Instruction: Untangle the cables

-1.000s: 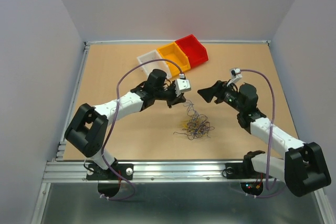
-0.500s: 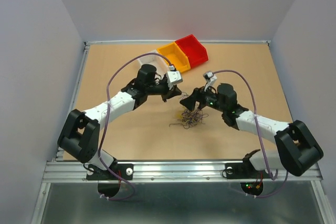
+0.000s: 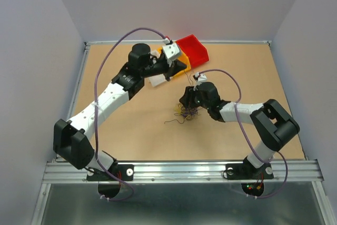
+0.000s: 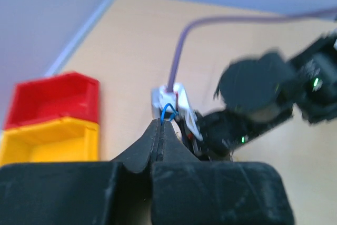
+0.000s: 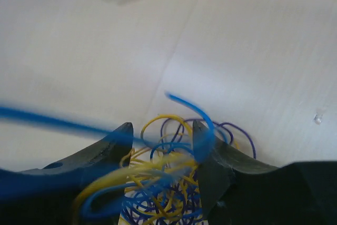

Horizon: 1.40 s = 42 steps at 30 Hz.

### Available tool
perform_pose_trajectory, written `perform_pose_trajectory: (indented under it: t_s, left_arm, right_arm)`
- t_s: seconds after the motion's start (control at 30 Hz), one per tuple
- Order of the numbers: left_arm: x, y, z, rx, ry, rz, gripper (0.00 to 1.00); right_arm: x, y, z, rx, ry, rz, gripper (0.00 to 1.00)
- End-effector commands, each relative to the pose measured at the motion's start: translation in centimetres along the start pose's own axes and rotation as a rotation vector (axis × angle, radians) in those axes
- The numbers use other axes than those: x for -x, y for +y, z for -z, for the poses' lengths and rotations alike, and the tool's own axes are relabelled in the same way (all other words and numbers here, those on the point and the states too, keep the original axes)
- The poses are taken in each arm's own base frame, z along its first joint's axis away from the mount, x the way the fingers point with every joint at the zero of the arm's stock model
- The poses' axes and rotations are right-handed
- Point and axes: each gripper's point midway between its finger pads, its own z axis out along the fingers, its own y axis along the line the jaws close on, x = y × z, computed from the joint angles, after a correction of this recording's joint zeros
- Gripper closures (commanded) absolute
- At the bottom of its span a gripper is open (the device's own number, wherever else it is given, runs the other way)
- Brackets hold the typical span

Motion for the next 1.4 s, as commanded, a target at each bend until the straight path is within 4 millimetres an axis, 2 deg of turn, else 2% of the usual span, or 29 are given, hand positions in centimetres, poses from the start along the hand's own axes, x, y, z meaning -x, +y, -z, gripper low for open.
perform_pose_trajectory:
  t_s: [0.0,0.03,0.1,0.13,0.17,0.2,0.33,0.37,0.4,0.43,0.47,0.57,0.67,0.7,0.77,0.8,0.83,0.9,0.93,1.0,1.03,1.1,1.13,1.2,1.23,1.33,1.37]
  left_arm:
    - [13.5,1.2,4.6,0.157,-0.235,-0.125,1.0]
    - [16.4,1.8,5.7,0.207,-0.282,-0.144,1.0]
    - [18.6,3.9,7.0,0.342,-0.308,-0.124,1.0]
    - [21.0,4.5,8.3,0.394,-0.351,-0.13,1.0]
    - [21.6,5.2,8.8,0.437,-0.36,-0.119,1.0]
    - [22.8,6.4,10.0,0.515,-0.38,-0.097,1.0]
    - [23.3,8.6,11.2,0.643,-0.393,-0.061,1.0]
    - [23.2,9.8,11.9,0.714,-0.391,-0.046,1.0]
    - [22.6,10.6,11.5,0.735,-0.374,-0.041,1.0]
    - [22.9,11.1,11.7,0.748,-0.374,-0.051,1.0]
    - [22.0,12.3,11.4,0.767,-0.347,-0.043,1.0]
    - [21.2,13.8,10.9,0.767,-0.324,-0.041,1.0]
    - [18.7,15.9,9.8,0.762,-0.271,-0.025,1.0]
    - [17.4,16.4,8.9,0.743,-0.245,-0.019,1.0]
    - [15.1,17.5,8.4,0.737,-0.203,-0.003,1.0]
    - [14.7,17.7,8.3,0.733,-0.206,-0.005,1.0]
    - [12.5,18.2,8.0,0.733,-0.169,0.008,1.0]
    - [10.9,18.7,7.7,0.739,-0.157,0.007,1.0]
    - [8.9,19.0,7.4,0.741,-0.124,0.022,1.0]
    - [7.2,19.7,7.4,0.753,-0.107,0.031,1.0]
    - [5.1,19.9,7.3,0.751,-0.08,0.059,1.0]
    - [3.2,20.6,7.9,0.747,-0.073,0.093,1.0]
    - [1.5,20.7,7.9,0.739,-0.069,0.113,1.0]
    - [0.1,20.9,7.9,0.712,-0.084,0.142,1.0]
    - [-1.7,20.6,7.6,0.701,-0.061,0.163,1.0]
    - [-4.9,20.8,6.6,0.679,-0.007,0.192,1.0]
    - [-6.6,20.8,5.9,0.66,0.02,0.213,1.0]
  right_arm:
    - [1.9,-1.7,-1.4,-0.132,-0.054,-0.057,0.47]
    - [1.7,-2.1,-1.5,-0.154,-0.055,-0.08,0.49]
    - [1.5,-3.4,-1.2,-0.215,-0.062,-0.104,0.54]
    - [1.5,-3.9,-1.1,-0.23,-0.066,-0.12,0.55]
    - [1.6,-4.1,-0.9,-0.24,-0.073,-0.148,0.56]
    - [1.8,-4.9,-0.5,-0.26,-0.086,-0.167,0.61]
    - [2.4,-6.4,0.8,-0.314,-0.131,-0.228,0.69]
    - [2.5,-6.6,1.0,-0.32,-0.139,-0.245,0.69]
    - [2.6,-6.7,1.2,-0.312,-0.139,-0.254,0.68]
    - [2.8,-6.7,1.2,-0.305,-0.138,-0.259,0.66]
    - [3.0,-6.5,1.4,-0.291,-0.139,-0.26,0.65]
    - [3.4,-6.2,1.6,-0.283,-0.148,-0.247,0.53]
    - [4.1,-6.1,2.3,-0.281,-0.173,-0.237,0.45]
    - [4.5,-6.0,2.7,-0.279,-0.185,-0.236,0.4]
    - [4.7,-5.8,3.0,-0.278,-0.195,-0.228,0.28]
    - [5.0,-5.9,3.4,-0.28,-0.206,-0.229,0.24]
    - [5.1,-5.8,3.5,-0.279,-0.211,-0.228,0.2]
    - [5.3,-5.9,3.9,-0.285,-0.223,-0.227,0.18]
    - [5.5,-5.8,4.1,-0.285,-0.232,-0.228,0.17]
    - [5.7,-5.8,4.4,-0.288,-0.24,-0.226,0.17]
    - [5.9,-5.8,4.7,-0.289,-0.251,-0.225,0.17]
    - [6.2,-5.8,5.0,-0.29,-0.262,-0.226,0.17]
    - [6.2,-5.8,5.1,-0.289,-0.263,-0.224,0.16]
    - [6.4,-5.6,5.4,-0.283,-0.272,-0.222,0.16]
    - [6.5,-5.6,5.5,-0.284,-0.276,-0.223,0.16]
    - [6.6,-5.4,5.6,-0.276,-0.277,-0.223,0.16]
    - [6.8,-5.3,5.7,-0.272,-0.281,-0.222,0.16]
